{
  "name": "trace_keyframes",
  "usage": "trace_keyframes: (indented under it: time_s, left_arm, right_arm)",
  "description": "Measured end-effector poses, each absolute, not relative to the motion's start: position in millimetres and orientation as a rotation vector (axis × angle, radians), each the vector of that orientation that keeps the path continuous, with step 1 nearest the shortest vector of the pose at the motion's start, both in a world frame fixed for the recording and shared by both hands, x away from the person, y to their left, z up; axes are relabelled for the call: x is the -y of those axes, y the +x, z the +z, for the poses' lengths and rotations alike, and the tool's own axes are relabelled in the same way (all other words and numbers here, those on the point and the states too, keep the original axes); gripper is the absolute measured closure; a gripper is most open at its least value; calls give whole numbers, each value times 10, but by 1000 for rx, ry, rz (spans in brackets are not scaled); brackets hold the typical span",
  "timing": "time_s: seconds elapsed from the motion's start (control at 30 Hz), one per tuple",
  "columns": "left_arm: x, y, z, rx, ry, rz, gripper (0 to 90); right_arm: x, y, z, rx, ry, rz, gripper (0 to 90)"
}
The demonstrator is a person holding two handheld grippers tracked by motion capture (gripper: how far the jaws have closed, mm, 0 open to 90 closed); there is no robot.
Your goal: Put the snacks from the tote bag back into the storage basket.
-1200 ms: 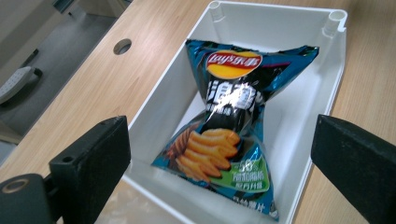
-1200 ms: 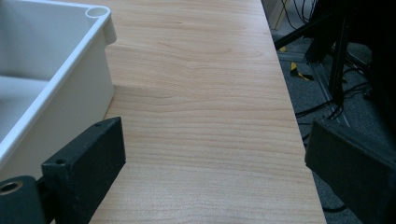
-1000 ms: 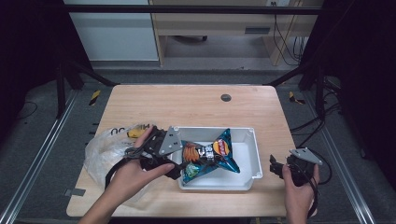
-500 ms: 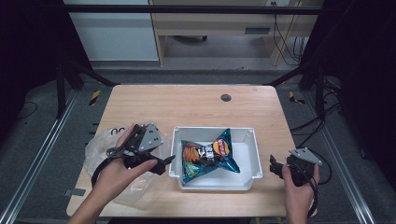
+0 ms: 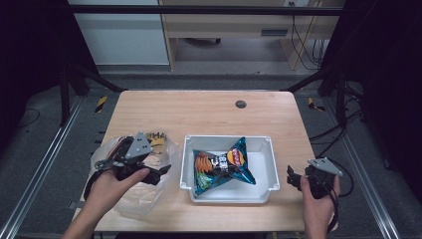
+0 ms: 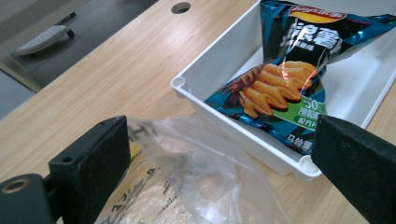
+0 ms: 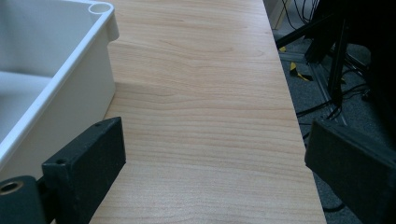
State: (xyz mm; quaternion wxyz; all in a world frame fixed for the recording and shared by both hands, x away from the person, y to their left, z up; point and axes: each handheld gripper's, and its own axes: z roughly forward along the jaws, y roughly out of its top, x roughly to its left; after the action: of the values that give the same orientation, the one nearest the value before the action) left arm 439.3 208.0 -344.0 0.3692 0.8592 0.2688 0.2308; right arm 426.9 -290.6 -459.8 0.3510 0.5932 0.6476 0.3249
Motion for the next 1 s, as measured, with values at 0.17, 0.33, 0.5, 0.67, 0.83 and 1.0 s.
trace_keyframes:
  time_s: [0.17,0.33,0.5,0.67,0.83,1.0]
  left_arm:
    - [-2238,4423,-3500,-732,2168,586,46]
    - [-2406,4437,-3573,-775,2139,573,60]
    - [-2544,4445,-3638,-811,2147,601,59]
    - [-2669,4473,-3750,-854,2132,603,55]
    - [-2763,4500,-3870,-891,2124,593,52]
    - [-2886,4516,-3975,-917,2123,612,52]
  right_arm:
    - [2907,4267,-4597,-1675,1540,845,56]
    - [2906,4268,-4598,-1676,1537,842,56]
    - [2896,4273,-4602,-1680,1536,840,56]
    - [2894,4273,-4602,-1680,1533,838,56]
    - [2912,4268,-4604,-1674,1537,838,56]
    - [2912,4263,-4600,-1672,1537,838,56]
